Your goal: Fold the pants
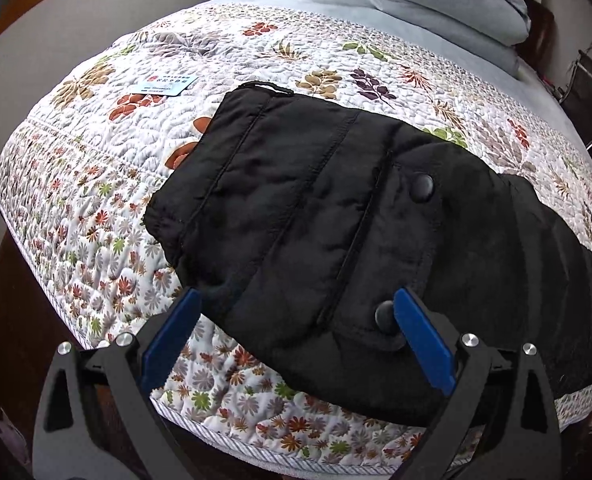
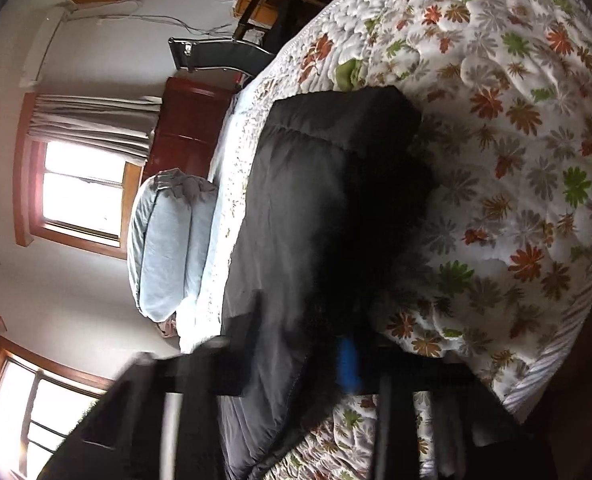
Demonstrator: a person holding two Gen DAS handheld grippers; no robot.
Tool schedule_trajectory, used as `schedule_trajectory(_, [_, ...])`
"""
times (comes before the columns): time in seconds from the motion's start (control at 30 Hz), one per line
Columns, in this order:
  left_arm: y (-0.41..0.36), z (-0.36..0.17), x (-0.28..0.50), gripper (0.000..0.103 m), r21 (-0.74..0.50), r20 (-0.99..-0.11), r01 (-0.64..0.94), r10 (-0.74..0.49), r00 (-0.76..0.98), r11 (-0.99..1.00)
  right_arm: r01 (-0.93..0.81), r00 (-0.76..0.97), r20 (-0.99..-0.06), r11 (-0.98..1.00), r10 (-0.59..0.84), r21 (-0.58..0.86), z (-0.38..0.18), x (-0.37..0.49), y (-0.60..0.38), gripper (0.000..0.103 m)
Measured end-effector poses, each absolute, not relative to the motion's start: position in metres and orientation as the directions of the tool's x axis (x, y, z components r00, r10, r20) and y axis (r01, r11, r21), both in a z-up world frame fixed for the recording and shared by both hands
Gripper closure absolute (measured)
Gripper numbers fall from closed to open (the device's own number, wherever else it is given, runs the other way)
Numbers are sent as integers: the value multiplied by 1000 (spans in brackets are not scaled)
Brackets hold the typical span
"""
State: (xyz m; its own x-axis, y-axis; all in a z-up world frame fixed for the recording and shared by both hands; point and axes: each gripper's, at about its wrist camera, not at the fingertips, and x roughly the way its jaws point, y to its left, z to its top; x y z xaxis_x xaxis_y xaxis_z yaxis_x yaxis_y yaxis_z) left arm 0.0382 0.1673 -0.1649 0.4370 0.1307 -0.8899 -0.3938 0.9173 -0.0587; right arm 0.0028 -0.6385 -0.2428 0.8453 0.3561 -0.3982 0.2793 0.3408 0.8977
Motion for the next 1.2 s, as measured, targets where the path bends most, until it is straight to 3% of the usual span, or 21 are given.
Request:
schedule_trajectory(0.53, [167,-172,39,6,-50,-894,-378,127,429,924,278,821,-511,604,254,747,-182,28,-612,93])
schedule_trajectory(0.8, [168,-175,39,5,-58,-895,-375,118,430,925,243,836,-493,642,242,727,-156,35,-601,94])
schedule_trajectory(1.2, [170,-178,41,3,-71,-894,-375,108,436,924,120,840,-490,803,231,584,-94,50,-547,94])
